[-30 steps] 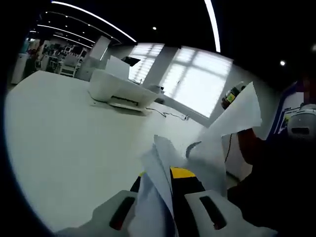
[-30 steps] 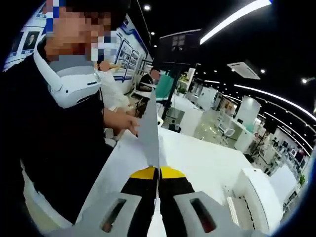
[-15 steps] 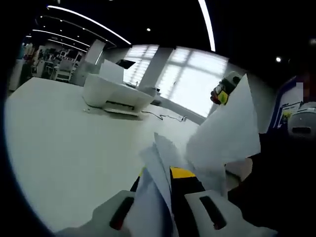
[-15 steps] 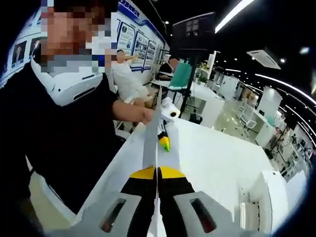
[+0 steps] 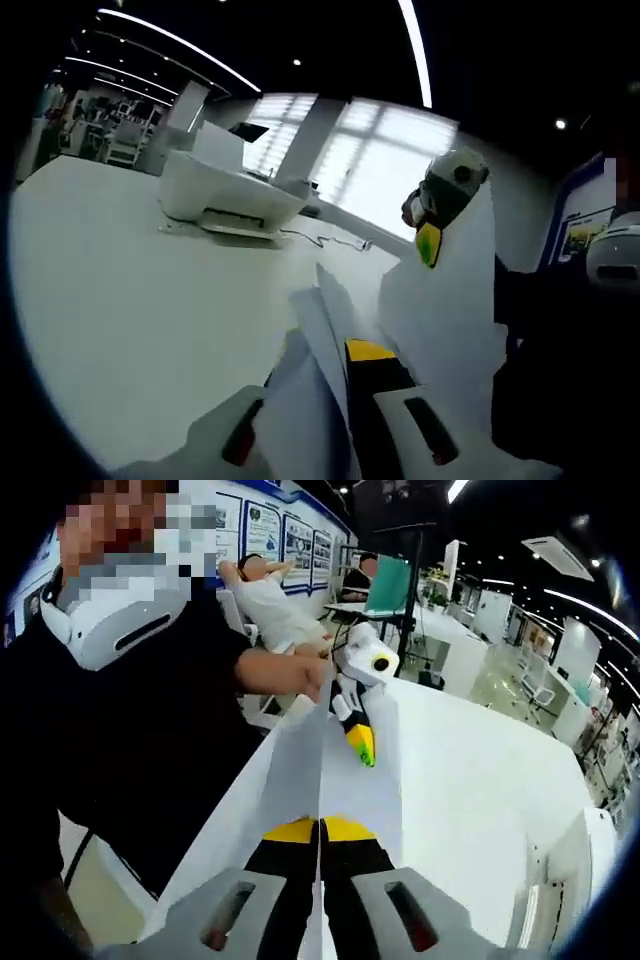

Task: Organize the stack of printing papers by aligning and flattening the scattered papers on the table

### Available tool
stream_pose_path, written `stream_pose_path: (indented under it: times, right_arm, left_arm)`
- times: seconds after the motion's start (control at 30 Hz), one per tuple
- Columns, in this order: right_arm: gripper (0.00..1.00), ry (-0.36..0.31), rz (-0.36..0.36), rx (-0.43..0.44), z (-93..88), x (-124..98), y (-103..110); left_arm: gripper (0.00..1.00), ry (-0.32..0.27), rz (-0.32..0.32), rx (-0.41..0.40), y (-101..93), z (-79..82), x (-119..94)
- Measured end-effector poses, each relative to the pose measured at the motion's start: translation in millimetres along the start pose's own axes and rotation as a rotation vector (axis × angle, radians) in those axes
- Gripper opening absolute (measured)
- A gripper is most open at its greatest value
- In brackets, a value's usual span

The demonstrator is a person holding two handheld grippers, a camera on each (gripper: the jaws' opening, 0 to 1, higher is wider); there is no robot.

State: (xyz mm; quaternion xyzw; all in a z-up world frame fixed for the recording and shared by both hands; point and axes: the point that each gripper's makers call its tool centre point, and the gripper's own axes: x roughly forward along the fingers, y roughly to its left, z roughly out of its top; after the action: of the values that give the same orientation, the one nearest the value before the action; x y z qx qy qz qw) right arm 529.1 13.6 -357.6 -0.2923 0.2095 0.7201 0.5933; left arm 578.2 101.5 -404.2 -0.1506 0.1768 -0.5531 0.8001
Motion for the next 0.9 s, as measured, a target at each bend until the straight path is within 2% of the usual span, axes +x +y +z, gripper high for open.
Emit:
stream_pose_path:
  times: [0.33, 0.53, 0.7, 0.9]
  right_arm:
    - [0.0, 0.07, 0.018, 0.018, -16.2, 41, -16]
    - [0.0, 0.124, -0.01, 0.023, -32.7, 67, -22]
    - [0.0, 0.08, -0.026, 0.077, -36.1, 71, -25]
    - [0.0, 0.081, -0.053, 0.074, -36.8, 72, -28]
  left_arm:
    - [0.07, -0.015, -0.01, 0.001, -4.3, 3.2, 9]
    - [0.07, -0.031, -0.052, -0.006, -14.6, 5.6, 15]
    - [0.07, -0.034, -0.069, -0.003, -19.7, 6.7, 18]
    - [0.07, -0.032, -0.084, -0.017, -20.6, 5.5, 19]
